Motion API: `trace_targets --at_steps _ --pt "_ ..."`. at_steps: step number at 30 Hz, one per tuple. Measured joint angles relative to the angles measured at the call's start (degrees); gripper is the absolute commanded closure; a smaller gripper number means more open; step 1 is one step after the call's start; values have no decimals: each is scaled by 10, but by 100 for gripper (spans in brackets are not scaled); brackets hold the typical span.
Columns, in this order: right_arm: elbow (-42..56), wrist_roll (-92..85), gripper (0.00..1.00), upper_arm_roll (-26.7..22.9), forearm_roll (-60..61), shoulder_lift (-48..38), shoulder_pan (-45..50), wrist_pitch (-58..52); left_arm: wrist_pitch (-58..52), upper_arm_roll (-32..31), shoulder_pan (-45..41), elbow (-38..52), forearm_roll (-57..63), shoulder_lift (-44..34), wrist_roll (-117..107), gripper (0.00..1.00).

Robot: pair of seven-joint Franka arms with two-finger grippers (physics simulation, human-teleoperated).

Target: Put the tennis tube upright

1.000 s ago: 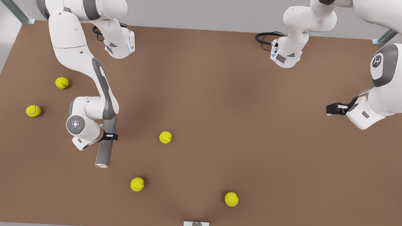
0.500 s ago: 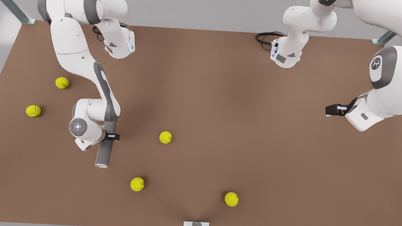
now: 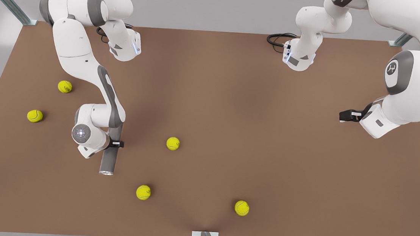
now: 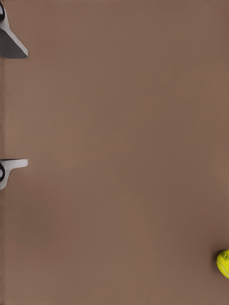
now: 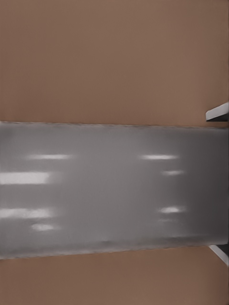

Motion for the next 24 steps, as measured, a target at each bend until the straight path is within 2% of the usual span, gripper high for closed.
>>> trace_targets --at_steps 4,11,14,24 --pt "2 0 11 0 1 8 -1 0 -1 0 0 -2 0 0 -1 0" --pt "4 -2 37 0 1 8 -1 0 -2 0 0 -3 0 0 -1 0" --pt "4 -3 39 0 2 8 -1 -1 -2 0 0 -3 0 0 0 0" --pt "8 -2 39 2 4 -3 6 -9 -2 0 0 -3 0 0 -1 0"
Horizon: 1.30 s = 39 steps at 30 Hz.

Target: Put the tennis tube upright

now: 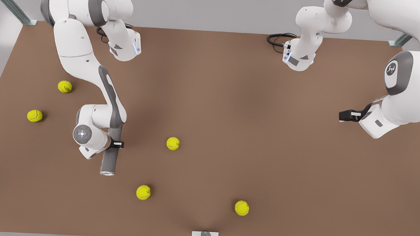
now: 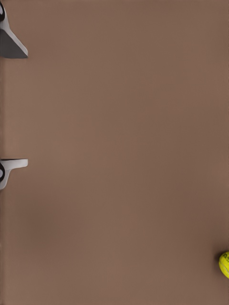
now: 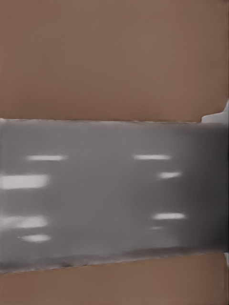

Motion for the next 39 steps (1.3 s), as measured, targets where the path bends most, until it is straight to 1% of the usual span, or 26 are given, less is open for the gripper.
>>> trace_targets --at_steps 4,9,13,17,22,26,31,33,37,39 --pt "84 5 38 17 0 0 3 -97 0 0 0 0 0 0 0 0" --pt "170 16 38 17 -1 0 76 -177 0 0 0 0 0 0 0 0" --pt "189 19 38 17 -2 0 158 -178 1 0 0 0 0 0 0 0" --pt "238 17 38 17 -7 1 252 -191 1 0 0 0 0 0 0 0" --pt "255 15 37 17 -10 2 371 -185 2 0 0 0 0 1 0 0" --pt "265 -23 37 17 -32 8 434 -168 1 0 0 0 0 1 0 0" --pt "300 -158 37 17 -38 42 463 -167 1 0 0 0 0 4 0 0" --pt "314 -231 36 15 -38 54 461 -172 0 1 -1 0 0 4 0 0" --pt "333 -302 36 15 -39 68 460 -179 0 1 -2 1 0 15 -1 0" --pt "415 -315 35 14 -36 120 455 -205 -1 1 -4 1 0 15 -1 0"
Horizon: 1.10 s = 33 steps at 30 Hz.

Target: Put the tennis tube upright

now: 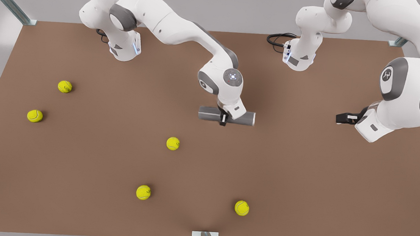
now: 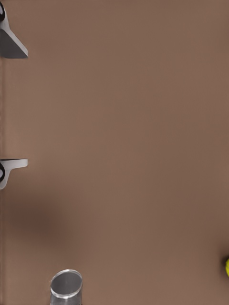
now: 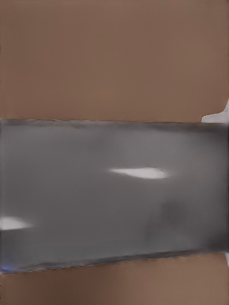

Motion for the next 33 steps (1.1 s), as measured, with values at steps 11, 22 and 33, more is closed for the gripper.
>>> trace_targets --at_steps 11,22,33 --pt "176 -36 34 -4 2 133 -19 -36 -7 0 0 -1 0 0 0 0" --pt "188 -53 0 -4 1 143 -19 -16 -9 0 0 -1 1 0 0 0" --pt "-102 208 0 34 -20 -300 -389 -271 3 3 72 -29 -229 145 77 0"
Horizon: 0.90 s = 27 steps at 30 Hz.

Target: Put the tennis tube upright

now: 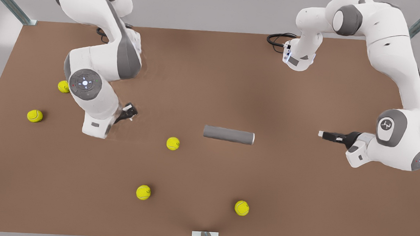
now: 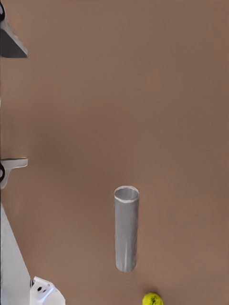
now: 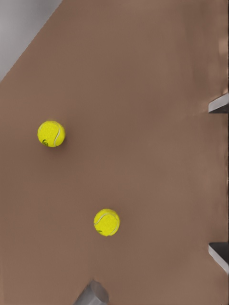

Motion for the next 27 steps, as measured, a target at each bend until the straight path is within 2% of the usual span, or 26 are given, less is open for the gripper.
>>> trace_targets --at_steps 1,2,3,4,6,7,8,13,20,27 --pt "-38 38 0 83 -11 -33 -102 2 51 1 -25 -66 -28 -26 3 0" --pt "-91 82 0 110 -18 -72 -150 6 140 0 -36 -155 -55 -55 2 0" --pt "-97 96 0 111 -18 -80 -160 -1 208 -1 -51 -196 -85 -56 4 0" --pt "-96 110 0 111 -19 -79 -171 -8 229 -2 -56 -198 -113 -34 39 0" --pt "-44 107 0 112 -51 -72 -156 -26 228 -3 -40 -198 -176 30 138 0" --pt "-40 105 0 109 -46 -72 -172 -29 223 -51 -11 -198 -202 48 139 0" --pt "-39 107 0 109 -46 -68 -190 -28 223 -72 -7 -198 -223 62 143 0" --pt "-22 108 0 107 -50 -64 -185 -25 225 -89 -8 -198 -296 112 261 0" --pt "3 107 0 107 -48 -39 -200 -6 242 -105 -14 -209 -349 130 288 0" --pt "11 109 0 107 -42 -31 -204 -2 268 -104 -17 -276 -422 124 309 0"
